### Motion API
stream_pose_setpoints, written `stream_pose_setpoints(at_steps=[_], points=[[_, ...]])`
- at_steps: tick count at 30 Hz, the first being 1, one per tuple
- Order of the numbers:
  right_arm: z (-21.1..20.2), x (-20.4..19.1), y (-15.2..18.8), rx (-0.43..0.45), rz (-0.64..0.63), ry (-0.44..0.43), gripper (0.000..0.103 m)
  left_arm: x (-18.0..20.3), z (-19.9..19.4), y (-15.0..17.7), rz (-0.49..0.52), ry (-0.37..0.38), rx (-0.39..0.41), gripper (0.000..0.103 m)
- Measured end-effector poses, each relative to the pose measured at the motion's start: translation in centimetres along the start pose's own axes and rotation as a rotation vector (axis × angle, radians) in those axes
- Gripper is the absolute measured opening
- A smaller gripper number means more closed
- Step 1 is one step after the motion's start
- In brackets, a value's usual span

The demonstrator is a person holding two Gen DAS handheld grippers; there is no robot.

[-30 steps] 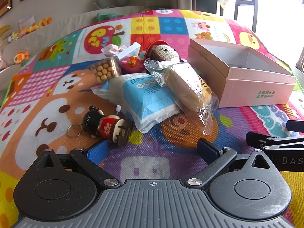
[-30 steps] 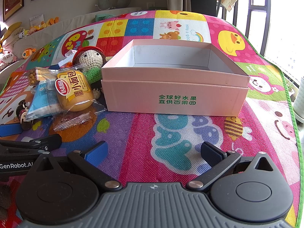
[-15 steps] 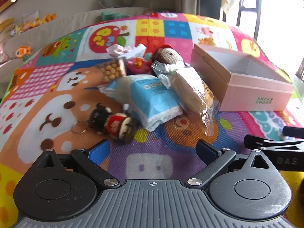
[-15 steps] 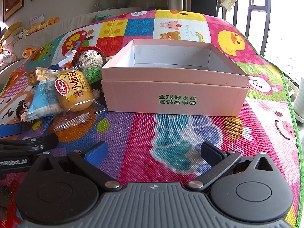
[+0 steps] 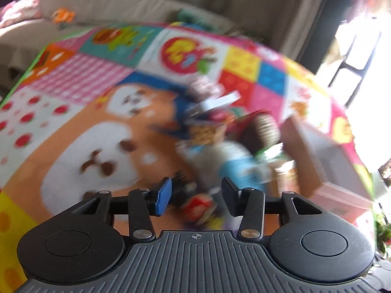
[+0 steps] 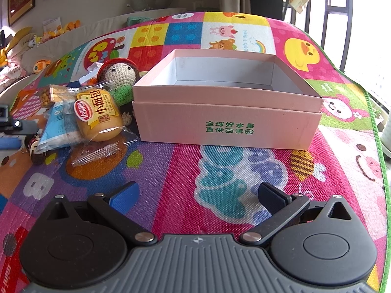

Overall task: Organize objects
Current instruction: 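Grasp the packaged bread roll with the left tool while the right tool grasps the tissue pack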

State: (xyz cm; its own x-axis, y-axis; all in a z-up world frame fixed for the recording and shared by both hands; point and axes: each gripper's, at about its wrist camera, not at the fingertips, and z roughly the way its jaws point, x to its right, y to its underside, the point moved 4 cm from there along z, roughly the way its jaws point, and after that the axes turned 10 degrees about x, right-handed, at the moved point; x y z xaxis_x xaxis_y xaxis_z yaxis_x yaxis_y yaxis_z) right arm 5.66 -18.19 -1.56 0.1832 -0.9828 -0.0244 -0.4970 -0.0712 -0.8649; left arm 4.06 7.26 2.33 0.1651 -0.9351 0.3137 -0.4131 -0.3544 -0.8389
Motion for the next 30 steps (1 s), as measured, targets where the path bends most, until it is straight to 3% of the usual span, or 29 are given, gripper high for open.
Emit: stream_pose_setpoints(at_steps=[2, 5, 8, 13, 17, 20, 21, 25, 30], points=[[-0.5, -0.1, 0.4, -0.001, -0.002, -0.008, 0.103, 2.5, -0.4, 0.1, 0.061, 0.094, 0.021, 0.05], [-0.7, 0.0, 0.5, -0.003, -0.009, -0.004, 0.103, 5.8, 0.8, 1.1, 0.096, 0.171, -0.038, 0.05], [-0.4, -0.2, 0.4, -0.002, -0.01, -0.004, 0.103, 7.9, 3.3, 1.7, 0.122, 0.144, -0.052, 0.051], [-0.5, -0.1, 0.5, -0.002, -0.008, -0.006, 0.103, 10.3, 6.5, 1.6, 0.173, 0.115, -0.015, 0.069], [-0.6, 0.0, 0.5, -0.003, -0.007, -0.008, 0.103, 10.9, 7.8, 2.1, 0.197, 0.122, -0.005, 0.074], [-0.7, 0.1, 0.6, -0.004, -0.006, -0.009, 0.103, 10.5, 9.0, 2.1, 0.184, 0.141, -0.019, 0.068], [-0.7, 0.1, 0.6, -0.004, -0.006, -0.009, 0.103, 10.3, 9.2, 2.0, 0.196, 0.136, -0.011, 0.06], [-0.8, 0.1, 0.6, -0.006, -0.009, -0.013, 0.103, 9.2, 7.5, 1.8, 0.171, 0.185, -0.045, 0.052], [-0.9, 0.3, 0.5, -0.022, -0.024, -0.039, 0.103, 7.4, -0.1, 3.6, 0.171, 0.335, -0.085, 0.052]])
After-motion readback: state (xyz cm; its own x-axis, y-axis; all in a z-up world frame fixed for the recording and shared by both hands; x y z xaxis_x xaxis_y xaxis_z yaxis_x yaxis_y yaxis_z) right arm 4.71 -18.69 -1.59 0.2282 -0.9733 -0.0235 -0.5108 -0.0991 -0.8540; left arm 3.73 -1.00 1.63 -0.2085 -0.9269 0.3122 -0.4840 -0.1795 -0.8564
